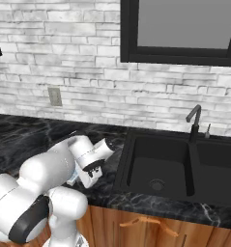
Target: The ice cube tray has been filled with water. Take the tray and place it in the freezer to make ice. Close the freezer door after placing the tray.
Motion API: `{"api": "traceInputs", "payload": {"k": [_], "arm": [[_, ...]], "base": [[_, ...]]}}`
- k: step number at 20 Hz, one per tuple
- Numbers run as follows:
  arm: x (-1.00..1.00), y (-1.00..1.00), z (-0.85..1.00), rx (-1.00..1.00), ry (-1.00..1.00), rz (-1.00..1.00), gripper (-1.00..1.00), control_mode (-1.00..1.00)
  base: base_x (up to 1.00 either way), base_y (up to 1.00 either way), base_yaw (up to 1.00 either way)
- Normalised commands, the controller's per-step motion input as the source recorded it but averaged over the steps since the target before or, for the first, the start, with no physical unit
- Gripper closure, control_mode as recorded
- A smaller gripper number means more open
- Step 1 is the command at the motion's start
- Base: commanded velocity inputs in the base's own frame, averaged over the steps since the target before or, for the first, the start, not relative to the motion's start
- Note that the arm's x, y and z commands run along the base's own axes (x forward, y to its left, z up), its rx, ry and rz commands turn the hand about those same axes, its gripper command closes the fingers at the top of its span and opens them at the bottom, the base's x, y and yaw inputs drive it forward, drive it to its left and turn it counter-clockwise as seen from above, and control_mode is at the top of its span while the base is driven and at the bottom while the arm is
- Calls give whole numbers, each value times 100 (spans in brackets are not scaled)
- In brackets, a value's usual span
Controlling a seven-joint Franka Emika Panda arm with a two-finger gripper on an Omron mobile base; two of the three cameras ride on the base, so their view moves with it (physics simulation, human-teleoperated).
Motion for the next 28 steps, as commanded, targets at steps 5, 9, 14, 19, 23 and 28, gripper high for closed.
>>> {"api": "traceInputs", "payload": {"k": [5, 9, 14, 19, 23, 28], "arm": [[-2, 18, -24, 0, 1, -4, 100, -100], [-24, 0, 11, 0, -7, -1, 100, -100], [-17, 0, 38, 0, -8, 0, 100, -100], [0, 0, 44, 1, -2, 0, 100, -100], [-8, 0, 70, 3, -4, 0, 100, -100], [-51, 0, 100, 7, 0, 2, 100, -100]], "base": [[0, 0, 0], [0, 0, 0], [0, 0, 0], [0, 0, 0], [0, 0, 0], [0, 0, 0]]}}
